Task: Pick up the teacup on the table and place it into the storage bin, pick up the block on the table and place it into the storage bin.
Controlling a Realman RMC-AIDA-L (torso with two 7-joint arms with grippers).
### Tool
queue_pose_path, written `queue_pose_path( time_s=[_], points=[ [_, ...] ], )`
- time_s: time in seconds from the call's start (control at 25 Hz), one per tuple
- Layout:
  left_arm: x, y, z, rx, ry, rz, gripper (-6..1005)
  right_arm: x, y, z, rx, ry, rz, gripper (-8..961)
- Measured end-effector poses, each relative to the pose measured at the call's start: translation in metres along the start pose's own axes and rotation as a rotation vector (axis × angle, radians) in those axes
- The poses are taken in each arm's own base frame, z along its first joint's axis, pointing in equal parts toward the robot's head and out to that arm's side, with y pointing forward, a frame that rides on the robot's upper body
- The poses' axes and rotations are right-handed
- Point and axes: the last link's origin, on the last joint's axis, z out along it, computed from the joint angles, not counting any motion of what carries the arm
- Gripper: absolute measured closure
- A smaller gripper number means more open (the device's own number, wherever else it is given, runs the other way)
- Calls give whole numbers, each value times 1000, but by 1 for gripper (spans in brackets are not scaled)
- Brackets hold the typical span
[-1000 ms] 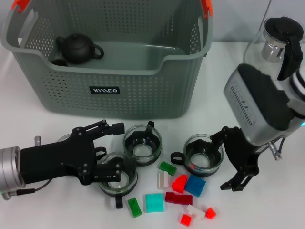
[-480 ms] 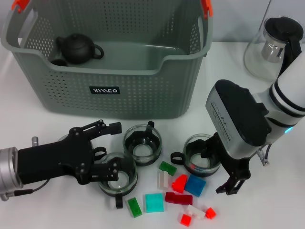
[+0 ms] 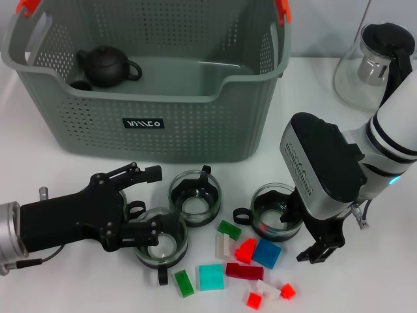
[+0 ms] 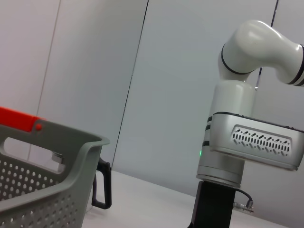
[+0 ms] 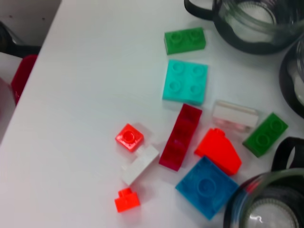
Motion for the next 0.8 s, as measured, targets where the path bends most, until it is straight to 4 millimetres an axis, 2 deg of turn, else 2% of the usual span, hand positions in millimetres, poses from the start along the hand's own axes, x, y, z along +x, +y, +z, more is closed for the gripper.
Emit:
queue_pose_path(
  time_s=[0.16,0.36,0.8],
  points=[
    [0,0,0,0,1,0,65,2,-1,-1,5,20,1,159],
    [0,0,0,0,1,-1,65,3,-1,-1,0,28,0,386],
    [0,0,-1,-1,2,1,65,4,-1,-3,-4,23,8,745]
  ],
)
